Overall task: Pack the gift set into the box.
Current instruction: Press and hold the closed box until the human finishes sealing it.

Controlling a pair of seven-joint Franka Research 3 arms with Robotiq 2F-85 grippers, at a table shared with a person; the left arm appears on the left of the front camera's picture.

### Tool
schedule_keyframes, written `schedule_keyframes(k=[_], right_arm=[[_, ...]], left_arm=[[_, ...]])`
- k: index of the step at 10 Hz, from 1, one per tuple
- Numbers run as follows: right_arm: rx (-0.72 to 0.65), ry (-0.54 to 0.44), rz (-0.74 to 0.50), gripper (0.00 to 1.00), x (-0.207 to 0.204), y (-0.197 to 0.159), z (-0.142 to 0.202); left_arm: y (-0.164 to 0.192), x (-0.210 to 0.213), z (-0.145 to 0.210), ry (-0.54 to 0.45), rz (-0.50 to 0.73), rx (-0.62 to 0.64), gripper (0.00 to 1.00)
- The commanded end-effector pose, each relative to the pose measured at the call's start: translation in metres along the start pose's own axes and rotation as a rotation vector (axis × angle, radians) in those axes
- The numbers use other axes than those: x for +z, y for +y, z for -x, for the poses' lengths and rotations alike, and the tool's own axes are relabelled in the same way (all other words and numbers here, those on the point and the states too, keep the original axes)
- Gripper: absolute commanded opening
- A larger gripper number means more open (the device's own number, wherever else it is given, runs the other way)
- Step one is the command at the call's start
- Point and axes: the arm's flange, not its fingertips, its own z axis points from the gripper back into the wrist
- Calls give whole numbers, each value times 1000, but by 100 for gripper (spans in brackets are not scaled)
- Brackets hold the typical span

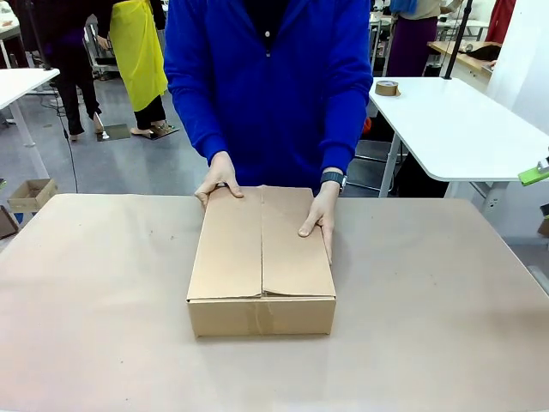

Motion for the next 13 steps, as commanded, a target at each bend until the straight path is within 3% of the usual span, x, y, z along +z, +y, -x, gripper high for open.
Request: schedule_keyframes(k=[1, 8, 10, 11, 13], right_arm=[[2, 0, -15, 100, 2, 1, -1], [0, 0, 0, 100, 0, 0, 0], [456, 32, 4, 100, -63, 74, -11], [781, 1, -112, 100, -101, 108, -13], [1168, -42, -348, 100, -169, 147, -3]], left_arm=[[-1, 0, 3, 4, 5, -8, 100], [0, 0, 0, 0, 0, 0, 100], [-26, -74, -9, 131, 30, -300, 100], [-36, -112, -7, 200, 93, -517, 100], [-29, -177, 11, 164, 143, -850, 100]])
